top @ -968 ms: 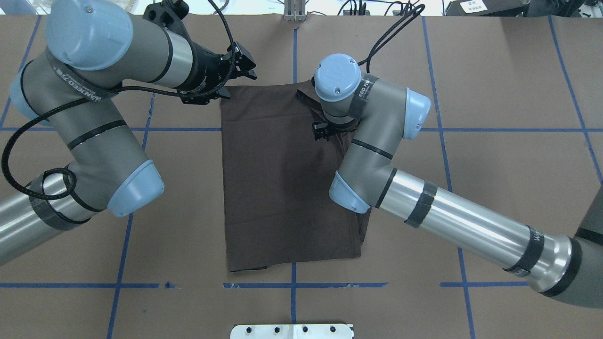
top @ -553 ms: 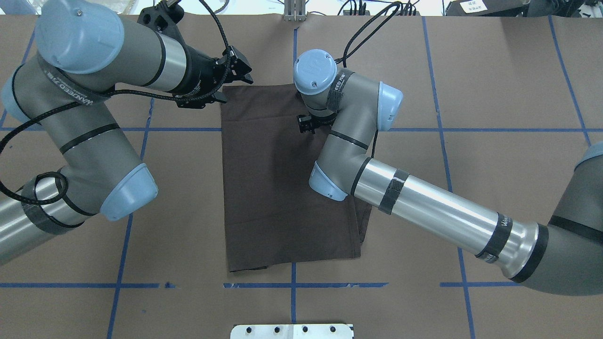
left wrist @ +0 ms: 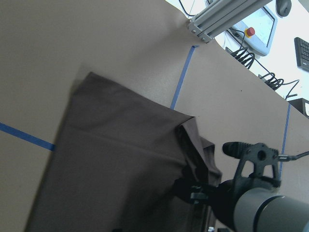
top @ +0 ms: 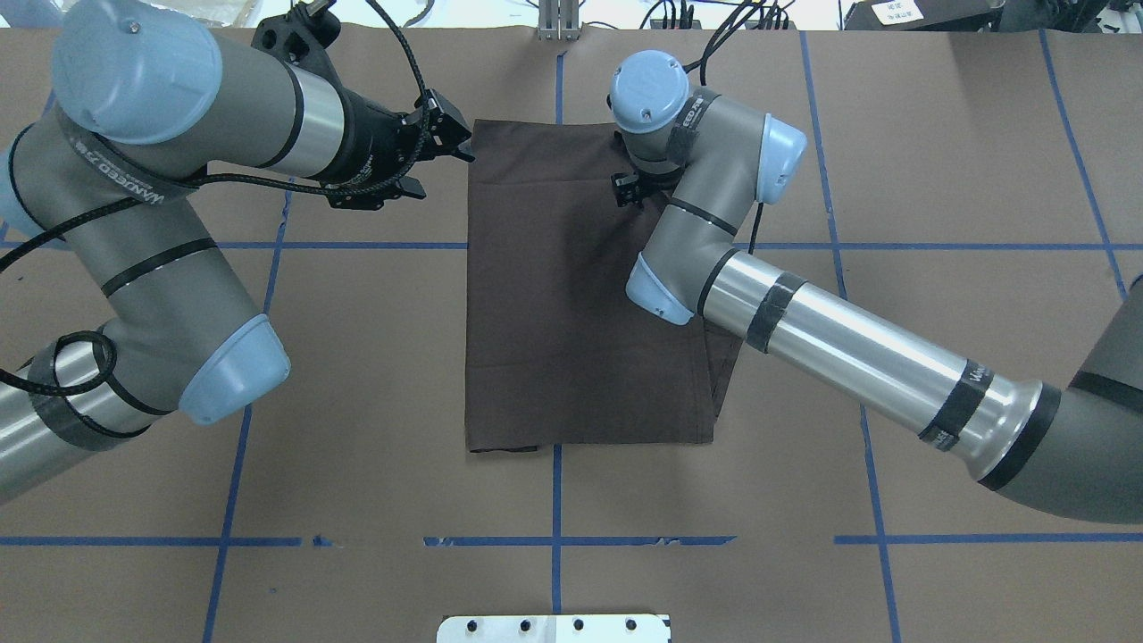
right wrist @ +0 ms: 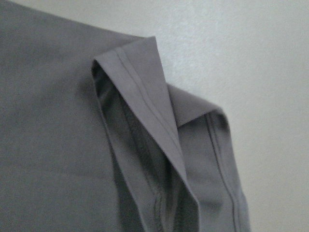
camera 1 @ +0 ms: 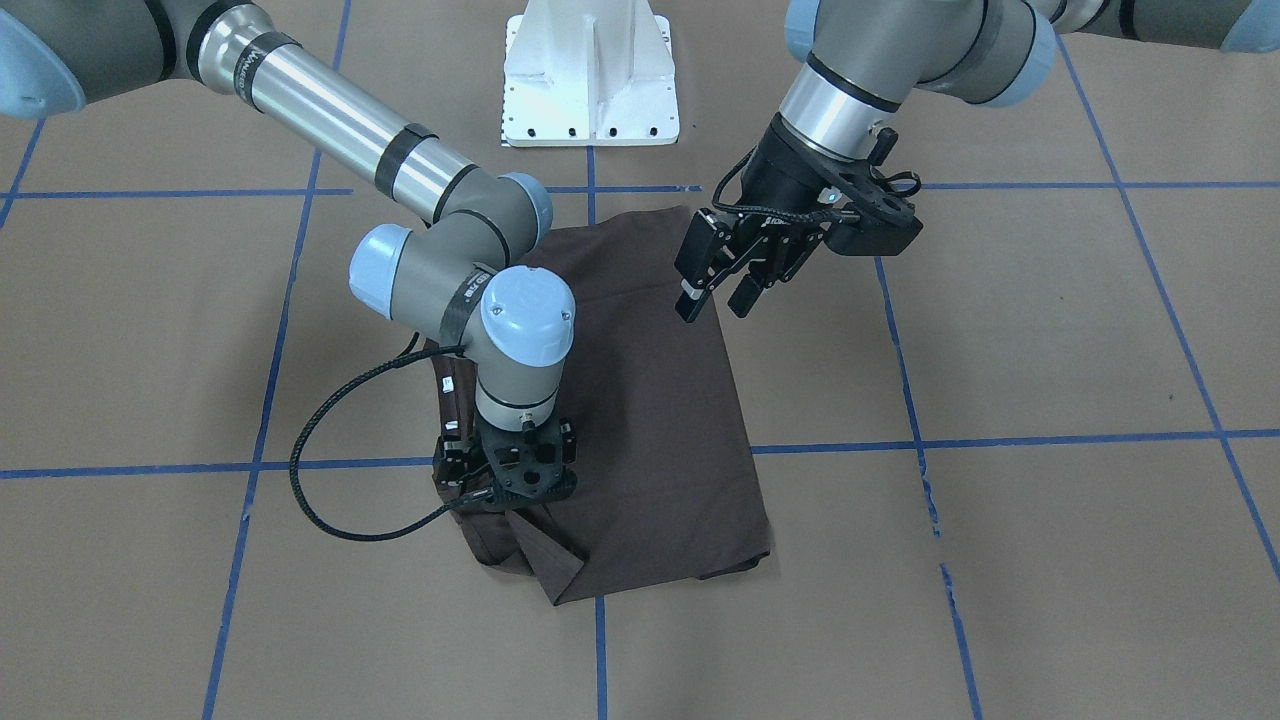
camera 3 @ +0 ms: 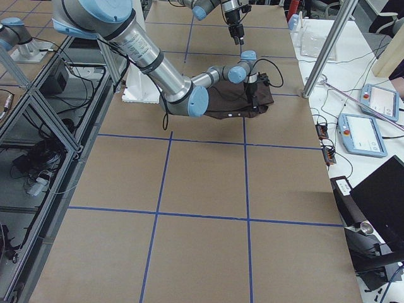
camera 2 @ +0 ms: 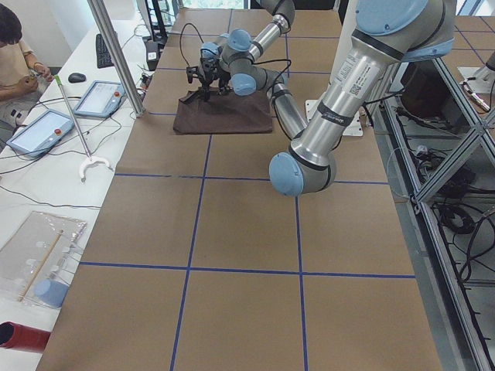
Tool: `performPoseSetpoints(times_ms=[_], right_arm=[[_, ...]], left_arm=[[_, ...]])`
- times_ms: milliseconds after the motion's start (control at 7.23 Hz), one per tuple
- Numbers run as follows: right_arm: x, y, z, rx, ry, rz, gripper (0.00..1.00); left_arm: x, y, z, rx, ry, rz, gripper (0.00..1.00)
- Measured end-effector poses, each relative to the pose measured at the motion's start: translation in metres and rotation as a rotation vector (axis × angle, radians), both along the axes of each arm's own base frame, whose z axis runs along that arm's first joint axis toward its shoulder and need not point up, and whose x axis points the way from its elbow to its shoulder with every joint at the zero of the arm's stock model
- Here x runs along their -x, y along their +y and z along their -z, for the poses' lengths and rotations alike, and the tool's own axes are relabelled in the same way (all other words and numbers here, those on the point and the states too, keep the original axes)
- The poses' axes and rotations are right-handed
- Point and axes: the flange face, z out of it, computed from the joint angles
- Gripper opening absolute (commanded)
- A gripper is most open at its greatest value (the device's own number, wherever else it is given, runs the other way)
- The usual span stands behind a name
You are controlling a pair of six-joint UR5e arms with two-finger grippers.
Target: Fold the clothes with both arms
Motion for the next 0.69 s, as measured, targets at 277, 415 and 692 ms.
performPoseSetpoints(times_ms=[277, 415, 692], right_arm=[[-0.037, -0.025, -0.030, 0.000, 0.041, -0.005, 1.00], [-0.065, -0.034, -0.066, -0.007, 0.064, -0.001, 1.00], [-0.128, -0.047, -0.095, -0.030, 0.041, 0.036, 1.00]], left_arm=[[0.000, 0.002, 0.001, 0.016, 0.010, 0.005, 0.72], [0.001, 0.003, 0.002, 0.020, 0.015, 0.006, 0.72], [0.003, 0.008, 0.005, 0.033, 0.031, 0.008, 0.72]])
